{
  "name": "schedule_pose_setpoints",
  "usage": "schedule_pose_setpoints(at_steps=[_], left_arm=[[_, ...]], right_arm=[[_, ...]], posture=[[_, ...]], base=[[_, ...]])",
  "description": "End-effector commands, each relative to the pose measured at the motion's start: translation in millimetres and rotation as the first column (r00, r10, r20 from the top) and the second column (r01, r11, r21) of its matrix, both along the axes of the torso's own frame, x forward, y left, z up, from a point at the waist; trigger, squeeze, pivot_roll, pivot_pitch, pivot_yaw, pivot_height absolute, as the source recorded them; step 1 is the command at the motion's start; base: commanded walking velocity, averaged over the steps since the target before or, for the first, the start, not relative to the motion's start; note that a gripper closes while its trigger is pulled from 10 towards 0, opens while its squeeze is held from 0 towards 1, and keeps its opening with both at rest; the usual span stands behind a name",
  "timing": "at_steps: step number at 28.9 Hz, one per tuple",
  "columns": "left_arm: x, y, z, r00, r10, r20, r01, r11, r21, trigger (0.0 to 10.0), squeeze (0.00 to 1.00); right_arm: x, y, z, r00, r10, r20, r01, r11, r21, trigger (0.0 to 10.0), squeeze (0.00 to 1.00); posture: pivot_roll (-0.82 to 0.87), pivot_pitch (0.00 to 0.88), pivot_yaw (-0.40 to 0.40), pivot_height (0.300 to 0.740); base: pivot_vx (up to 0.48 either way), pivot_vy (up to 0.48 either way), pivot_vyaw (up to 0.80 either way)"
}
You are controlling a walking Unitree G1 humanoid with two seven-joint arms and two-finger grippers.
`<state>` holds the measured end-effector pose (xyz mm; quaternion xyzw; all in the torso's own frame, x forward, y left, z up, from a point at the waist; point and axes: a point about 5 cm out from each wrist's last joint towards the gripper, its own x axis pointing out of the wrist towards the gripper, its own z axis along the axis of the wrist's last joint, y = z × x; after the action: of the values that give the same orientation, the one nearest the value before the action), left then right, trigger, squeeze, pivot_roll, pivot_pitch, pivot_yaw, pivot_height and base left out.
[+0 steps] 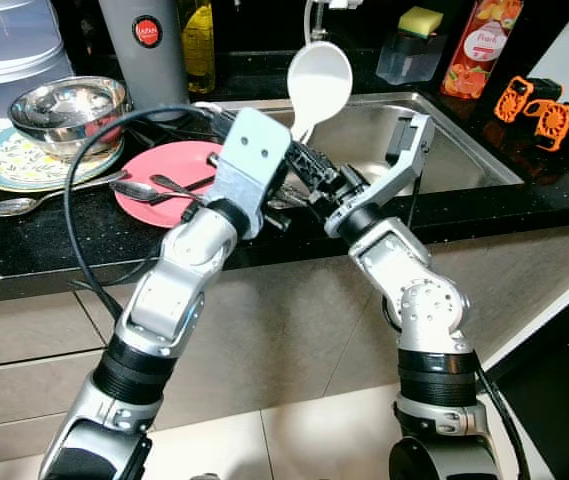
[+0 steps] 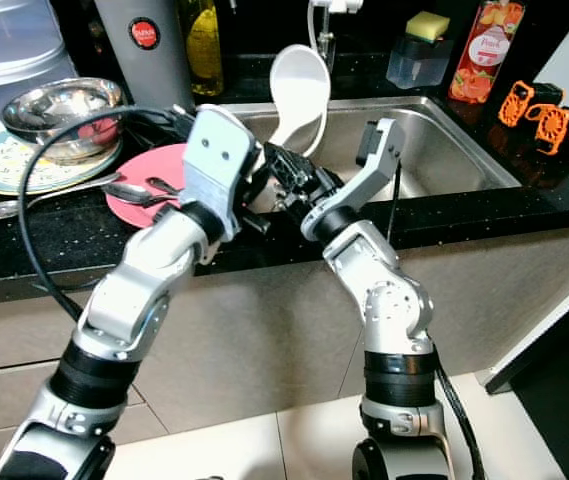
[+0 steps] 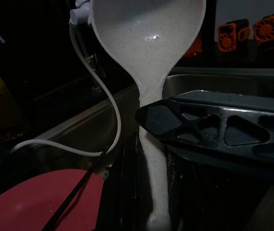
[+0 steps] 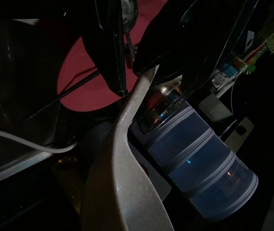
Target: Kitchen organization
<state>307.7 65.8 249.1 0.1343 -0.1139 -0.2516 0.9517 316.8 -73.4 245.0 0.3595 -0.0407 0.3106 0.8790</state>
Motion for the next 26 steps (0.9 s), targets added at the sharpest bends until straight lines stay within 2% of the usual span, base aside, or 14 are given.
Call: schedule_pose_setpoints(at_steps=[1,14,15,16,19,20,21,26], left_arm=[[-7.4,-9.0,-1.0,0.998,-0.066,0.008,0.066,0.998,0.005,10.0,0.00],[-13.7,-15.2,-1.8,0.991,-0.133,0.016,0.132,0.991,0.018,10.0,0.00],[-13.8,-15.4,-4.0,0.991,-0.136,0.007,0.136,0.990,0.028,10.0,0.00],[-14.0,-15.3,-5.9,0.991,-0.137,0.003,0.137,0.990,0.035,10.0,0.00],[-13.6,-14.0,-7.9,0.992,-0.129,-0.005,0.129,0.991,0.034,10.0,0.00],[-13.6,-14.0,-7.9,0.992,-0.129,-0.005,0.129,0.991,0.034,10.0,0.00],[-12.9,-13.5,-8.2,0.992,-0.125,-0.005,0.125,0.992,0.035,10.0,0.00],[-11.3,-12.2,-8.4,0.994,-0.112,-0.004,0.112,0.993,0.039,10.0,0.00]], right_arm=[[-3.6,6.3,-0.9,0.999,0.034,-0.008,-0.034,0.999,0.033,10.0,0.00],[-2.6,4.2,-2.4,0.999,0.038,-0.018,-0.037,0.999,0.037,10.0,0.00],[-2.6,4.3,-2.4,0.999,0.040,-0.019,-0.039,0.998,0.040,9.7,0.00],[-2.6,4.1,-2.3,0.999,0.041,-0.019,-0.040,0.998,0.041,8.3,0.00],[-2.1,3.3,-2.1,0.999,0.038,-0.020,-0.037,0.998,0.045,3.0,0.00],[-2.1,3.3,-2.1,0.999,0.038,-0.020,-0.037,0.998,0.045,3.0,0.00],[-1.4,2.4,-2.2,0.999,0.032,-0.022,-0.030,0.998,0.048,0.0,0.00],[-0.8,1.1,-1.7,0.999,0.026,-0.022,-0.025,0.998,0.055,0.0,0.00]], posture=[[0.14,0.000,-0.040,0.740],[0.14,0.000,-0.042,0.740],[0.14,0.000,-0.043,0.740],[0.13,0.000,-0.043,0.740],[0.13,0.000,-0.044,0.740],[0.13,0.000,-0.044,0.740],[0.13,0.000,-0.047,0.740],[0.13,0.000,-0.049,0.740]], base=[[0.000,0.000,0.00],[0.000,0.000,0.00],[0.000,0.000,0.00],[0.000,0.000,0.00],[0.000,0.000,0.00],[0.000,0.000,0.00],[0.000,0.000,0.00],[0.000,0.000,0.00]])
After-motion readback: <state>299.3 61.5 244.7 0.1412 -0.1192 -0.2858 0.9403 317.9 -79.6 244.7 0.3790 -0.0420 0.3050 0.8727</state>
